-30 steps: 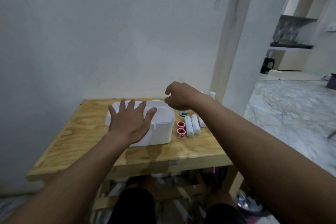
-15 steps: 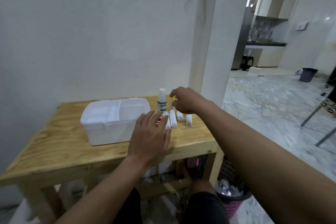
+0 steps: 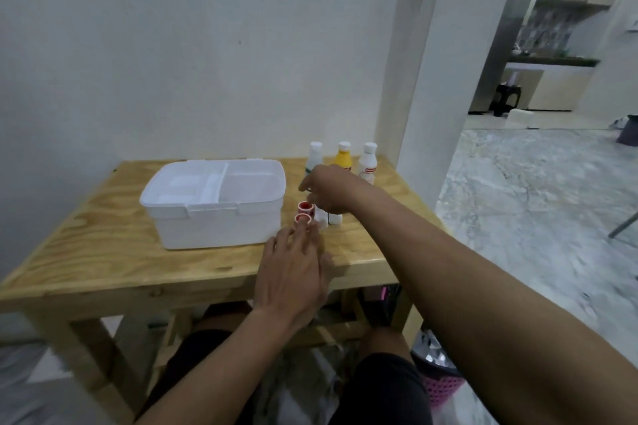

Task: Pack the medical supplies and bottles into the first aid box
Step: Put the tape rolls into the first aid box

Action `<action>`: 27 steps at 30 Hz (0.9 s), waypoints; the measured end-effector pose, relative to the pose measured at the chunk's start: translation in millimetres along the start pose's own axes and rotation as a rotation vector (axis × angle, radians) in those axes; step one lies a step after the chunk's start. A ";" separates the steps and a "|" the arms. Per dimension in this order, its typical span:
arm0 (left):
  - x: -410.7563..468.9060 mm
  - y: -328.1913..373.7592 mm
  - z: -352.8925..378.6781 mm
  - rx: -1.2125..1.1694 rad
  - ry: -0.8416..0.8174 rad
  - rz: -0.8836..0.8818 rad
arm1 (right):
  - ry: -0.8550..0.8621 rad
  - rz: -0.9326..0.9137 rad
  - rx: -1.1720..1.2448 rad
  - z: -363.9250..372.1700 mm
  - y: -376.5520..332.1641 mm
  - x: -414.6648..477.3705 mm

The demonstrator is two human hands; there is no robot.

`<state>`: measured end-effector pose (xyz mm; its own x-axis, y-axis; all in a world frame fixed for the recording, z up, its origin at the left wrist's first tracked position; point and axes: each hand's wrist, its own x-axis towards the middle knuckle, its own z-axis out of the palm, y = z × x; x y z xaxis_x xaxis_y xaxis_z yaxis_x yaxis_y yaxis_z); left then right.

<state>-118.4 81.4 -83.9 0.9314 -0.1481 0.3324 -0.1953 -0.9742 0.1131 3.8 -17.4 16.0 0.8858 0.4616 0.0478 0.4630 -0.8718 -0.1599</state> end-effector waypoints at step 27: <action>3.1 1.7 -3.4 0.087 0.220 -0.047 | 0.043 -0.017 0.099 4.4 15.2 2.0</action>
<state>-116.9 79.8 -79.5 0.8475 -0.0707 0.5261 -0.1169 -0.9916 0.0550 12.5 -29.0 9.4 0.8792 0.4672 0.0938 0.4748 -0.8423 -0.2551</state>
